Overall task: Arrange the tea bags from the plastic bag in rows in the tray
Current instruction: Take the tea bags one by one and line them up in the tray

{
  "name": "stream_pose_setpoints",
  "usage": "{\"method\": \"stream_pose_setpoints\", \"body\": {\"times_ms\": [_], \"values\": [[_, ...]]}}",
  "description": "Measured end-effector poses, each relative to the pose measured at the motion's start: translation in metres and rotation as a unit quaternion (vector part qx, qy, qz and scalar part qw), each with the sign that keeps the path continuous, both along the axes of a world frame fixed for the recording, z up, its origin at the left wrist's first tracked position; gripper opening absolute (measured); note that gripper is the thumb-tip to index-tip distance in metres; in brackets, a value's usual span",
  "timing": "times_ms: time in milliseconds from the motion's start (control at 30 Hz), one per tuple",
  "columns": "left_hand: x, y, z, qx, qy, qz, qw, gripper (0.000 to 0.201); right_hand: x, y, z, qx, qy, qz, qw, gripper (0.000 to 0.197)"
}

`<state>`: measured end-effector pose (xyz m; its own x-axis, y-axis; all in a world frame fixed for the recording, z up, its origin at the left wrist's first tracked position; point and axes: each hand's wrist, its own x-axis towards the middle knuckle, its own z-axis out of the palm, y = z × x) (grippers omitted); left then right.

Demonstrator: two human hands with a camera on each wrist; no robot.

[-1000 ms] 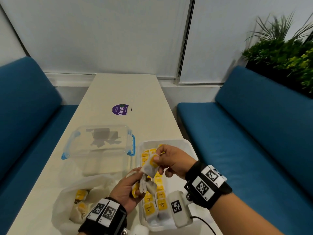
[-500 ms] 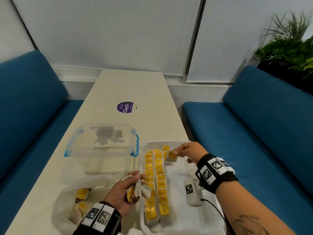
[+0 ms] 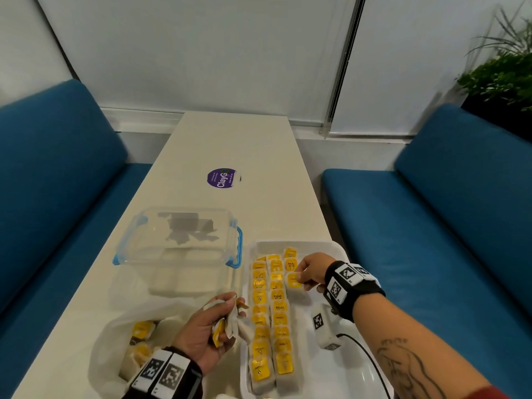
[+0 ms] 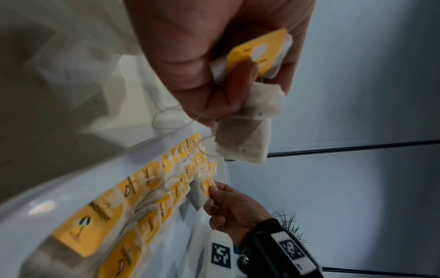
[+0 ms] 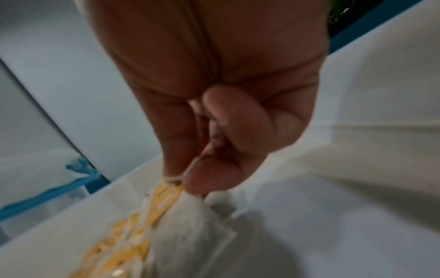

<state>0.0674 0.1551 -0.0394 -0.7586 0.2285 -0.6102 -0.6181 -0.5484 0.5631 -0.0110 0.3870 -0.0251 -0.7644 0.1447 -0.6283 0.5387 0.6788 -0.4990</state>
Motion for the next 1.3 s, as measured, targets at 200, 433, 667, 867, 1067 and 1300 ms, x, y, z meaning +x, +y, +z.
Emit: {"method": "stream_pose_setpoints", "body": {"times_ms": [200, 433, 667, 867, 1067, 1300], "values": [[0.002, 0.000, 0.001, 0.001, 0.005, 0.000, 1.000, 0.010, -0.018, 0.004, -0.018, 0.024, 0.002, -0.069, 0.997, 0.025], [0.001, 0.000, -0.001, -0.012, 0.002, -0.006, 1.000, 0.008, -0.023, -0.003, -0.032, 0.020, 0.021, -0.068, 0.997, 0.019], [0.002, 0.003, 0.006, 0.025, 0.025, -0.024, 0.999, 0.027, -0.003, 0.005, 0.001, -0.035, 0.184, -0.084, 0.979, 0.019], [0.004, 0.011, 0.011, 0.083, 0.057, -0.069, 0.993, 0.056, 0.056, -0.044, 0.055, -0.239, 0.132, 0.196, 0.942, 0.026], [0.014, 0.012, 0.012, 0.116, 0.071, -0.095, 0.986, 0.068, 0.079, -0.061, 0.052, -0.200, 0.187, 0.204, 0.940, 0.030], [0.028, 0.010, 0.016, 0.176, 0.058, -0.135, 0.973, 0.070, 0.090, -0.060, 0.048, -0.231, 0.227, 0.145, 0.935, 0.032]]}}
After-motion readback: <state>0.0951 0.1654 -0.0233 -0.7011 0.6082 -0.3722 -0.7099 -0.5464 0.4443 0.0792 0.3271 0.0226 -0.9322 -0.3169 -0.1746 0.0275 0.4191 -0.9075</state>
